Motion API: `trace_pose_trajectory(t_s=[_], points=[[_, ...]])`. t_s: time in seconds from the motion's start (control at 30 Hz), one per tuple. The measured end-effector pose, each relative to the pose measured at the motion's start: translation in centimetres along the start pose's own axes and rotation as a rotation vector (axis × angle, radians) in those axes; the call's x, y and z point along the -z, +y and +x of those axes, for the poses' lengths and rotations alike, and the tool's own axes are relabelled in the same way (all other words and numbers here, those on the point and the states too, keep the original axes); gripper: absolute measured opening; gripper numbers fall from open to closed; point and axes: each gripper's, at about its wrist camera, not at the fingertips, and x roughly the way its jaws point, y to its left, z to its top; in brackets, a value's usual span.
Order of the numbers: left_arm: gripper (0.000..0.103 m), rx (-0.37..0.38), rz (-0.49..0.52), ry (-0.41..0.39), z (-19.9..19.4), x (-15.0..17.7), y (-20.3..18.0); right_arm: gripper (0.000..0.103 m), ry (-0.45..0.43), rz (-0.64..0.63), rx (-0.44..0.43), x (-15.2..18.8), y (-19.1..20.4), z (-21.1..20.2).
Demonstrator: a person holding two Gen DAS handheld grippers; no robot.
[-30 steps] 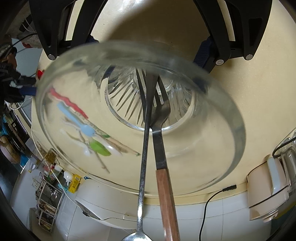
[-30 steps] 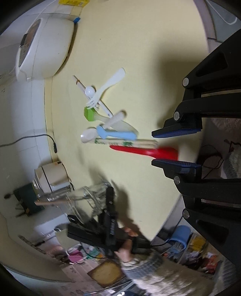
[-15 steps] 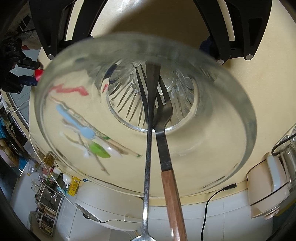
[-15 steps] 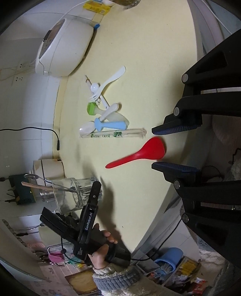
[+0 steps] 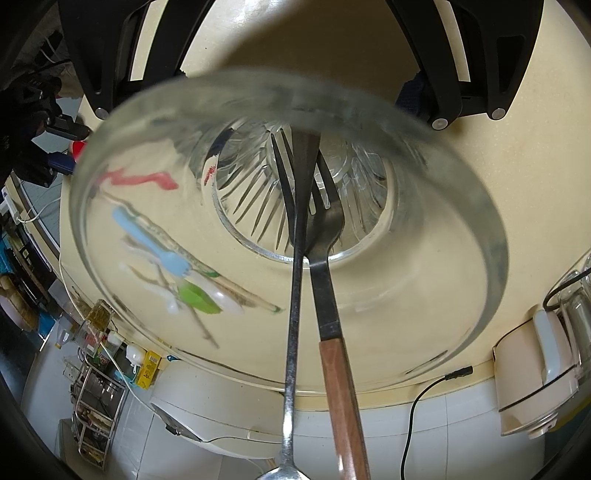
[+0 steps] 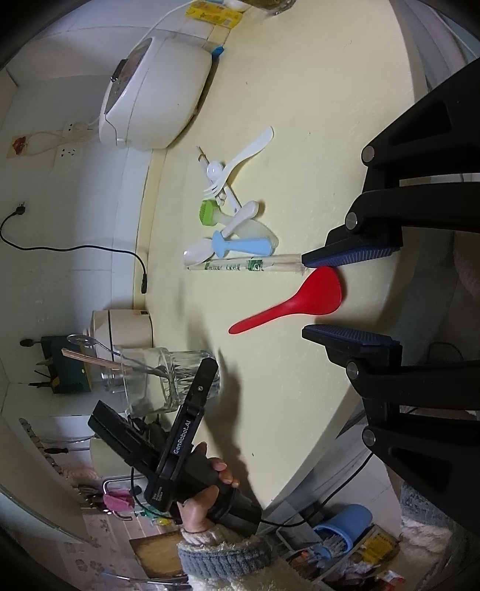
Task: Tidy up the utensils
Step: 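Move the right gripper back to the pile over the red plastic spoon, then close the right gripper on the red plastic spoon and lift it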
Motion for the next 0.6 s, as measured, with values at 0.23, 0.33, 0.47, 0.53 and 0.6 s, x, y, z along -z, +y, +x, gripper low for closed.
trace_pose_trajectory(t_s=[0.23,0.33,0.47,0.53,0.6], points=[[0.086,-0.002,0.003,0.001,0.0,0.0,0.1,0.026,0.023,0.005,-0.013,-0.3,-0.3,-0.1],[0.086,-0.003,0.003,0.001,0.1,0.0,0.1,0.026,0.043,0.028,-0.032,-0.4,-0.5,-0.2],[0.086,-0.002,0.003,0.001,0.1,0.0,0.1,0.026,0.018,0.053,-0.032,-1.1,-1.1,-1.3],[0.086,-0.001,0.002,0.001,0.1,0.0,0.1,0.026,-0.012,0.058,-0.023,-1.8,-1.4,-2.3],[0.086,-0.002,0.003,0.001,0.1,0.0,0.0,0.026,-0.044,0.057,-0.016,-2.6,-1.7,-3.2]])
